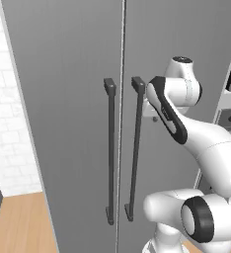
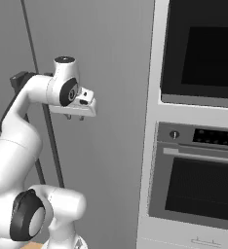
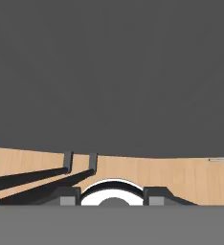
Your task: Take the strawberry from the fridge and place it on top of the pancake, located on the dining counter.
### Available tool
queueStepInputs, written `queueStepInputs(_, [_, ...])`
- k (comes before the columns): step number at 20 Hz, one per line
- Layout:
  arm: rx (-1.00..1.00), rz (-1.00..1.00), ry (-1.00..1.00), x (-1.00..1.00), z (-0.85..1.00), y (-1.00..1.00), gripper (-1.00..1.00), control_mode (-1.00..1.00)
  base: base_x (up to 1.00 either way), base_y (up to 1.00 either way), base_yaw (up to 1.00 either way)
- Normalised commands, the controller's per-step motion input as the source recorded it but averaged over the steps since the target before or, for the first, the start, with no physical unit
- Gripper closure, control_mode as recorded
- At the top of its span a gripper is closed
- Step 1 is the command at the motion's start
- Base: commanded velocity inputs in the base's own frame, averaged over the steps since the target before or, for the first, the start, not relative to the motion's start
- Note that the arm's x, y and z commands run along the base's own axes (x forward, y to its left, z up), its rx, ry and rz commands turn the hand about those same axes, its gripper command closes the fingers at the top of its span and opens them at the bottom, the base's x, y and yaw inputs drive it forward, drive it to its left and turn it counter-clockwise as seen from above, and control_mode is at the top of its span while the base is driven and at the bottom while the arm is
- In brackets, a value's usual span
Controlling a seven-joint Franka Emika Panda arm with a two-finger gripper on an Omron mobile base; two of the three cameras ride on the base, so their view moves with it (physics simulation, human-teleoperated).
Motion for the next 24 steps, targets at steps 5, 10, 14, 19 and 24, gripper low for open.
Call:
queueStepInputs(5, [0.0, 0.0, 0.0, 0.0, 0.0, 0.0, -1.0, 1.0, -0.09, 0.0, 0.0])
queueStepInputs(10, [0.0, 0.0, 0.0, 0.0, 0.0, 0.0, -1.0, 1.0, -0.47, 0.06, 0.0])
queueStepInputs(14, [0.0, 0.0, 0.0, 0.0, 0.0, 0.0, -1.0, 1.0, -0.43, 0.35, 0.0])
queueStepInputs(19, [0.0, 0.0, 0.0, 0.0, 0.0, 0.0, -1.0, 1.0, -0.19, 0.57, 0.0])
queueStepInputs(24, [0.0, 0.0, 0.0, 0.0, 0.0, 0.0, -1.0, 1.0, -0.05, 0.39, 0.0])
